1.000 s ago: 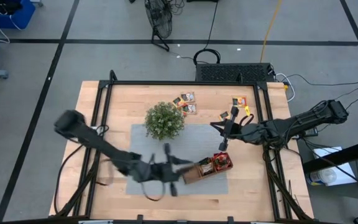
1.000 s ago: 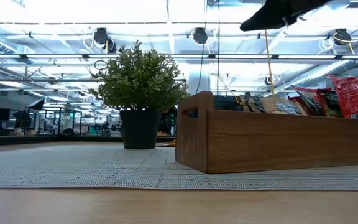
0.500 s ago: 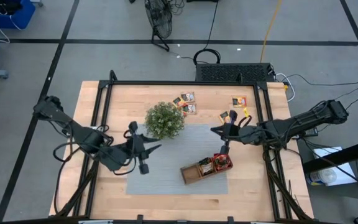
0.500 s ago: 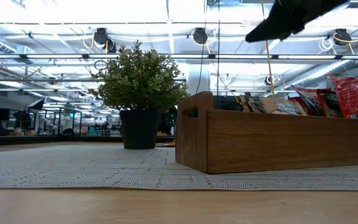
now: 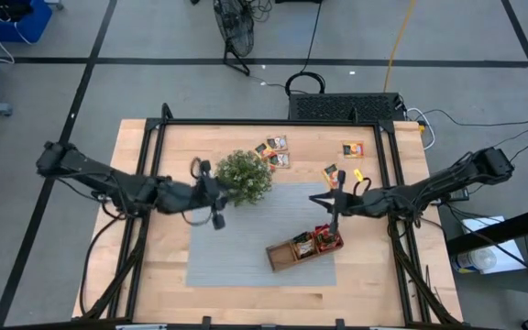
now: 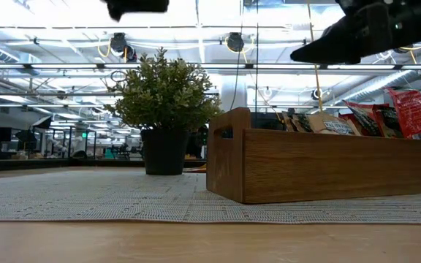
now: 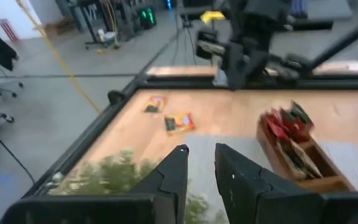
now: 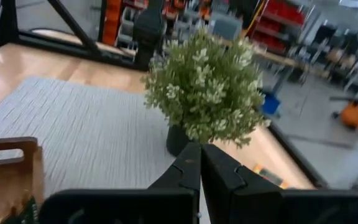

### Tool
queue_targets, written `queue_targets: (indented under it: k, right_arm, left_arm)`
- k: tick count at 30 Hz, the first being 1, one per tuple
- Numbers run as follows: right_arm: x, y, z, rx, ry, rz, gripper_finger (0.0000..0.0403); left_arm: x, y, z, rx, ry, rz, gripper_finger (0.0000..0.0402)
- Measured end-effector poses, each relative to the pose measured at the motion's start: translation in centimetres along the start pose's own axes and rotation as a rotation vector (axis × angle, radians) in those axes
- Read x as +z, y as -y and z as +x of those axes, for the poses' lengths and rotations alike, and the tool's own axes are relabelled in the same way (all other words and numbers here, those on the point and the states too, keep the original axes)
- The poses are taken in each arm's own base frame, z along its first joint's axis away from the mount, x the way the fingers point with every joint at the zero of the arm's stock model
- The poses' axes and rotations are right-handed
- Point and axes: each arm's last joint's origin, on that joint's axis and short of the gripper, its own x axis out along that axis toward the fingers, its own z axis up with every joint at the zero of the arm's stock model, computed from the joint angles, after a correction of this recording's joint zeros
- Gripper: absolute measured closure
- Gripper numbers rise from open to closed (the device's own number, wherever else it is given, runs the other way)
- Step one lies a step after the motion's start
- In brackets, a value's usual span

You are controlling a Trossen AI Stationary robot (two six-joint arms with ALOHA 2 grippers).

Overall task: Pick & Place Tea
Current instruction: Put the apple tea sachet into the brown organizer

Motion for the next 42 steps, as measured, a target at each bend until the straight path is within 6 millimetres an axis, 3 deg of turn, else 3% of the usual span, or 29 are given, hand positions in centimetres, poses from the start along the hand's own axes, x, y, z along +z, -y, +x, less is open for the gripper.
queue_targets:
  k: [6,16,27,33,42]
  right_arm:
    - [-1.4,0.1,-0.6,-0.030,0.086,-0.056,0.0402]
    - [-2.6,0.2,-1.1,-0.039,0.109,-0.057,0.0402]
    - [-2.7,0.2,-1.1,-0.030,0.107,0.042,0.0402]
    - [-2.7,0.1,-1.1,-0.023,0.101,0.125,0.0402]
    - [-2.8,0.1,-1.1,-0.017,0.096,0.214,0.0402]
  left_arm:
    - [-2.6,-3.4,-2.2,0.009,0.147,-0.098,0.0314]
    - [-6.7,-5.3,-4.4,-0.009,0.201,-0.150,0.0314]
    - [-6.9,-5.8,-4.9,-0.025,0.222,-0.154,0.0314]
    - [-7.5,-6.1,-4.7,-0.217,0.162,-0.141,0.0314]
    - [-7.3,-8.9,-4.9,-0.126,0.193,-0.159,0.0314]
